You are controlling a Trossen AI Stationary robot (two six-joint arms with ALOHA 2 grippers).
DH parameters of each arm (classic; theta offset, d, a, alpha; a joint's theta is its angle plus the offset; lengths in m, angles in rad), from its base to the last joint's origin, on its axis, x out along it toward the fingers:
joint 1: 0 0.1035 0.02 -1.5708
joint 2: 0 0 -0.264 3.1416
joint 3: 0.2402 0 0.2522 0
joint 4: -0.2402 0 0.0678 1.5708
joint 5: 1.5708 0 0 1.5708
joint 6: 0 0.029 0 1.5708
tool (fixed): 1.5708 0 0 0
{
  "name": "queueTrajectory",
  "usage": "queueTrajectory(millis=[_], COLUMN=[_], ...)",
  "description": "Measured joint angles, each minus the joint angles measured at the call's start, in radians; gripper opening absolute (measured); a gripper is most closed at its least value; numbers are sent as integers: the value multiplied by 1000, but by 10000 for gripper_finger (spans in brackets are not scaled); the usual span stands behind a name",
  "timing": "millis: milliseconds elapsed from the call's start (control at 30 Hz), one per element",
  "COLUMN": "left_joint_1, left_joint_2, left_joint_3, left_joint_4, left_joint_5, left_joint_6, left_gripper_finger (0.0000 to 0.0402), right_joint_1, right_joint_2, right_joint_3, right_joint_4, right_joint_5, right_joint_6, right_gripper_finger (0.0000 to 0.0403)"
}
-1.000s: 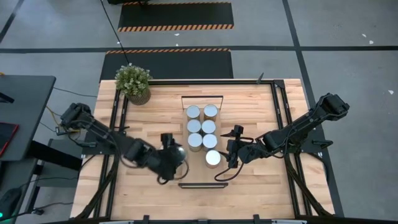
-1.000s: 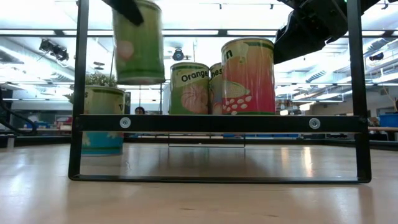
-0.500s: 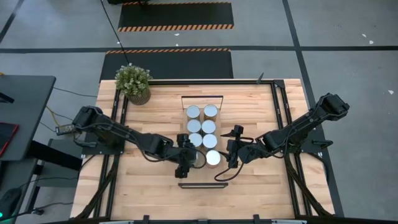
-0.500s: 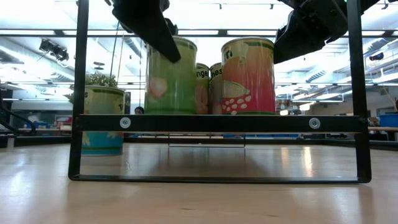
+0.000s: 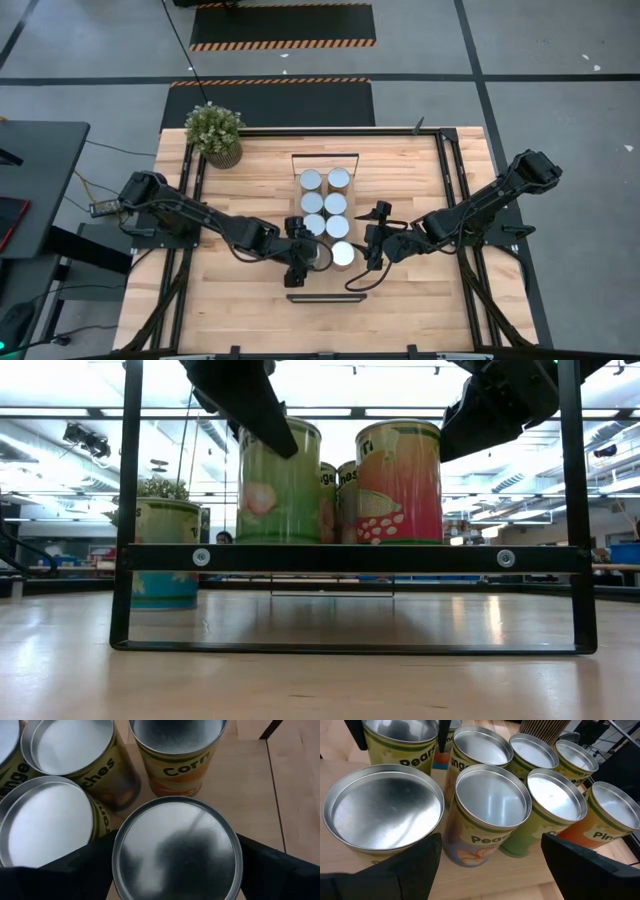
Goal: Pick and place cans onto a shelf
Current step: Put the canned pears on the shelf
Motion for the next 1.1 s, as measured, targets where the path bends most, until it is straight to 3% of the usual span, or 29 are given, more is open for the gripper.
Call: queueTrajectory(millis=[267, 500, 867, 1100], left_joint_1=[0, 0, 0, -18], left_joint_2=[2, 2, -6, -6], left_joint_3=[0, 0, 61, 117], left_joint_4=[1, 0, -7, -131], left_joint_5=[37, 45, 0, -9], left_joint_6=[-3, 10, 236, 242], left_gripper_finger=[350, 395, 396, 396], right_joint_1=[0, 0, 0, 0], right_joint_2=[0, 0, 0, 0], right_joint_3=[0, 0, 0, 0], right_joint_4=[-1, -2, -17, -21], right_joint_5=[0, 0, -1, -17], right_joint_6=[0, 0, 4, 8], right_gripper_finger=[350, 350, 350, 350])
